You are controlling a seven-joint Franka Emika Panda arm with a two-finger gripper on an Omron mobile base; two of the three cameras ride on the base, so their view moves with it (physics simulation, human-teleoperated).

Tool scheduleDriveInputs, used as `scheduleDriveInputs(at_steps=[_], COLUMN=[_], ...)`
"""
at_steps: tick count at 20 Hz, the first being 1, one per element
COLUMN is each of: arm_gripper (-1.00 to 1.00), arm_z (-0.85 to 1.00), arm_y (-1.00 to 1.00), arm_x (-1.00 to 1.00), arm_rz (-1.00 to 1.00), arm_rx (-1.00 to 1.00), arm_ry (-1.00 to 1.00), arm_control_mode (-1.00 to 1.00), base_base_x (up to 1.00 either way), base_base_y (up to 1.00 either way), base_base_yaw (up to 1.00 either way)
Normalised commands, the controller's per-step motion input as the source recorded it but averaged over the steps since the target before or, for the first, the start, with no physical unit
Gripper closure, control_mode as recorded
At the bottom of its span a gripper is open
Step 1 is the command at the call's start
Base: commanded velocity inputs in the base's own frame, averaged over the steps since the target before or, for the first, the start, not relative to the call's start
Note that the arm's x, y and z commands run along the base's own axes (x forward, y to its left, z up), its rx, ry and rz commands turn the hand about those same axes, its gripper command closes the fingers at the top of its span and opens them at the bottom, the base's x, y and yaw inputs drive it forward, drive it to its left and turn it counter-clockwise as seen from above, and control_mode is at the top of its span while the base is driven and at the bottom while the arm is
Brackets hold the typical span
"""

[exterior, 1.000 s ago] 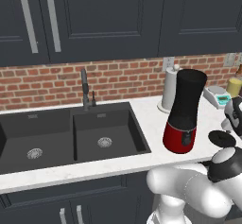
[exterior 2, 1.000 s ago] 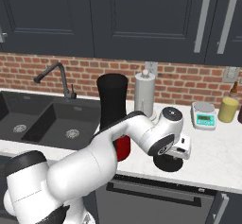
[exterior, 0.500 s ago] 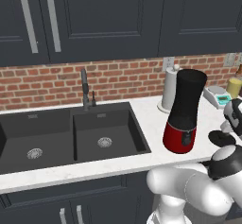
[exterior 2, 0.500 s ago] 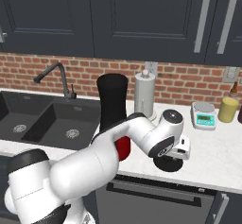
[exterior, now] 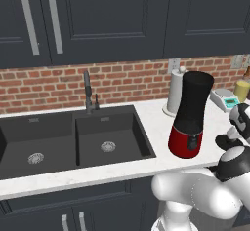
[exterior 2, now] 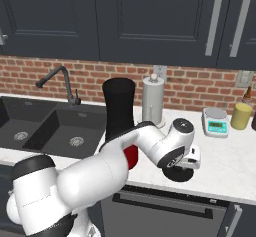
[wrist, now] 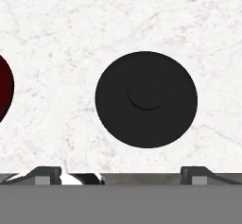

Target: Close the lid blender by securely placing the lid on top.

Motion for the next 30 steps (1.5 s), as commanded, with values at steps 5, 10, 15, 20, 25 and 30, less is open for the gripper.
scheduleDriveInputs(at_steps=[5,10,15,20,25,30], arm_gripper=[-1.00,-1.00,-1.00,-1.00,-1.00,-1.00], arm_z=[-0.16,-0.09,-0.06,-0.07,-0.11,-0.14], arm_y=[-0.01,-0.07,-0.13,-0.17,-0.09,-0.02], arm_x=[0.16,0.16,0.12,0.11,0.12,0.15], arm_rz=[0.08,0.07,0.06,0.05,0.05,0.05], arm_rx=[0.00,0.00,0.00,0.00,0.00,0.00], arm_ry=[0.00,0.00,0.00,0.00,0.00,0.00], arm_control_mode=[-1.00,-1.00,-1.00,-1.00,-1.00,-1.00], base_base_x=[0.00,0.00,0.00,0.00,0.00,0.00], base_base_y=[0.00,0.00,0.00,0.00,0.00,0.00], base_base_yaw=[0.00,0.00,0.00,0.00,0.00,0.00])
